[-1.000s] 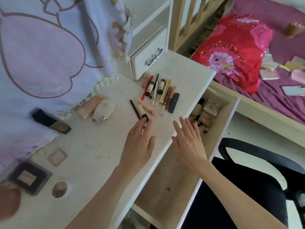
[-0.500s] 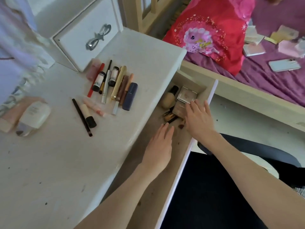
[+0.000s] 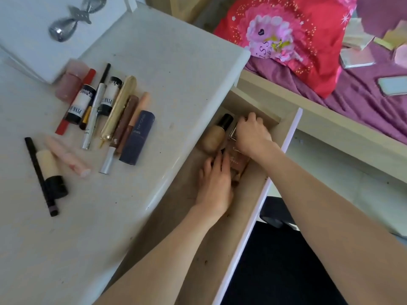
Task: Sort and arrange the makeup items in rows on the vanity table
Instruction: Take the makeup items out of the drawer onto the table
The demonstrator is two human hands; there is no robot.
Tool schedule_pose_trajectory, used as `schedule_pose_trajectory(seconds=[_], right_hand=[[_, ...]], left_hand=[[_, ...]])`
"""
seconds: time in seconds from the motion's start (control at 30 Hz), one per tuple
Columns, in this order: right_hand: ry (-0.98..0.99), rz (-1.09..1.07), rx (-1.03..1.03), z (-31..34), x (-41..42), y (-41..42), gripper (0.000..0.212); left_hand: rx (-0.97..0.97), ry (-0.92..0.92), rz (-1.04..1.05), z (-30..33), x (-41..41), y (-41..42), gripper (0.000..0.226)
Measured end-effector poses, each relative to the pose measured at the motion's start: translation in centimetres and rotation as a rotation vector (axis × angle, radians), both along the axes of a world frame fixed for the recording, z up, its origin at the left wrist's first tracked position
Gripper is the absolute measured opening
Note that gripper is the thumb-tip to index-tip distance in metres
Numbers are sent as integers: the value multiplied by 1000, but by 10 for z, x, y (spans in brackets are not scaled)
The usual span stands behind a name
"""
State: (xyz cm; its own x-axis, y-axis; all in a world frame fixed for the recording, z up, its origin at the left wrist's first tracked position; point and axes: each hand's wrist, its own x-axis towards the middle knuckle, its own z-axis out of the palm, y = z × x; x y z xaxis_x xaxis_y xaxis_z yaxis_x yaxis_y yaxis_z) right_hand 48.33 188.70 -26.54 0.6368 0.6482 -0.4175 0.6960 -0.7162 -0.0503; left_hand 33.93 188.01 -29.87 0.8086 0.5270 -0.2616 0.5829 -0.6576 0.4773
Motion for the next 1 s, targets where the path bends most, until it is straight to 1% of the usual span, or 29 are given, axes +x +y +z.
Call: schedule_pose_trajectory(seconds=[0.1, 0.17, 0.27, 0.3, 0.4, 0.47, 0.63, 0.73, 0.77, 0.8, 0.93, 1.0], right_hand=[[5, -19, 12, -2, 3, 2, 39], [28, -37, 8, -3, 6, 1, 39], [68, -72, 6, -5, 8, -1, 37], [90, -81, 11, -5, 8, -1, 38], [165, -116, 34, -7, 11, -3, 55], [196, -141, 44, -9, 12, -4, 57], [235, -159, 4, -9, 10, -4, 70], [199, -143, -20, -7, 3, -5, 73], [181, -128, -27, -7, 0, -6, 72], [169, -116, -20, -5, -2, -8, 65], [235, -166, 153, 7, -10, -15, 19], [242, -159, 208, 18, -17, -19, 7]], left_hand=[[-6, -75, 123, -1, 9, -1, 55], [-68, -118, 207, 0, 14, -4, 49], [-193, -130, 342, 3, 21, -7, 44], [-243, -139, 379, 5, 23, -7, 42], [-366, -183, 436, 10, 25, -6, 39], [-420, -193, 467, 13, 24, -5, 38], [-500, -154, 514, 19, 15, -3, 28], [-542, -133, 554, 22, 5, -3, 24], [-551, -125, 563, 23, 2, -3, 23], [-556, -112, 564, 25, -2, -3, 23], [-563, -89, 544, 33, -17, -1, 26], [-551, -102, 529, 40, -25, -3, 27]])
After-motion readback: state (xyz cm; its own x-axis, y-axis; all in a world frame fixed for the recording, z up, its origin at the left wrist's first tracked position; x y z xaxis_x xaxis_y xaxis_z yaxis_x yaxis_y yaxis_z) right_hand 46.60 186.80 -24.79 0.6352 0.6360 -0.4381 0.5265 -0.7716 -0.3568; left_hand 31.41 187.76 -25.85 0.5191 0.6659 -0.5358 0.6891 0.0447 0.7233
